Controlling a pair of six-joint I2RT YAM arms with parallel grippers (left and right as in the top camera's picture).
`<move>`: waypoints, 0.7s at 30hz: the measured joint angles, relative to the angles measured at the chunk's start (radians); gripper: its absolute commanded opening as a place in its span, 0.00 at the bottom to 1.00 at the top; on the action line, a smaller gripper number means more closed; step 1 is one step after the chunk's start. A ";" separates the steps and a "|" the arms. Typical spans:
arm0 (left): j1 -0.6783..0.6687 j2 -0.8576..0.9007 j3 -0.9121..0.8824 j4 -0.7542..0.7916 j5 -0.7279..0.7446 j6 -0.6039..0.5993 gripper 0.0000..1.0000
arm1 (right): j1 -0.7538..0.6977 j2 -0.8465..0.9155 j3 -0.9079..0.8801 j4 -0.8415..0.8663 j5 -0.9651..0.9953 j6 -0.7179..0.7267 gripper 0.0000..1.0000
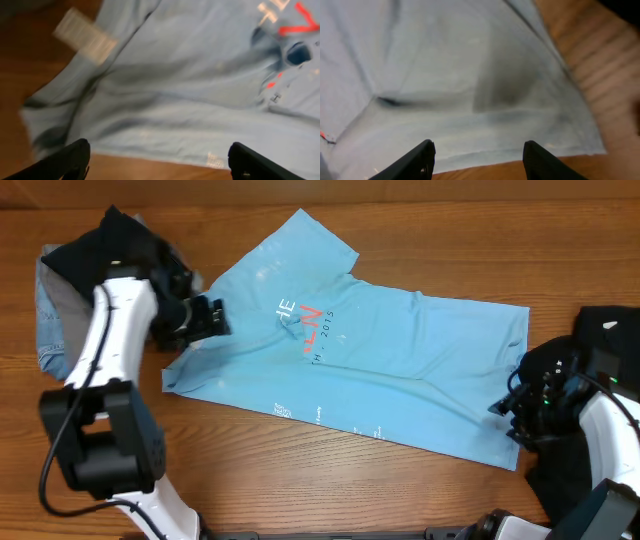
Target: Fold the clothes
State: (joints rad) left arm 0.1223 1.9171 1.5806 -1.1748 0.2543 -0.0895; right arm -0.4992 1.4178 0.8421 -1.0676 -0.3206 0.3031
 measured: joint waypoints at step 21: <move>0.005 -0.008 -0.215 0.232 -0.097 0.106 0.84 | -0.043 0.000 -0.237 0.096 0.006 0.129 0.55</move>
State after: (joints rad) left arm 0.1272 1.9095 1.3655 -0.9432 0.1577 0.0170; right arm -0.5419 1.4178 0.6056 -0.9718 -0.3141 0.4316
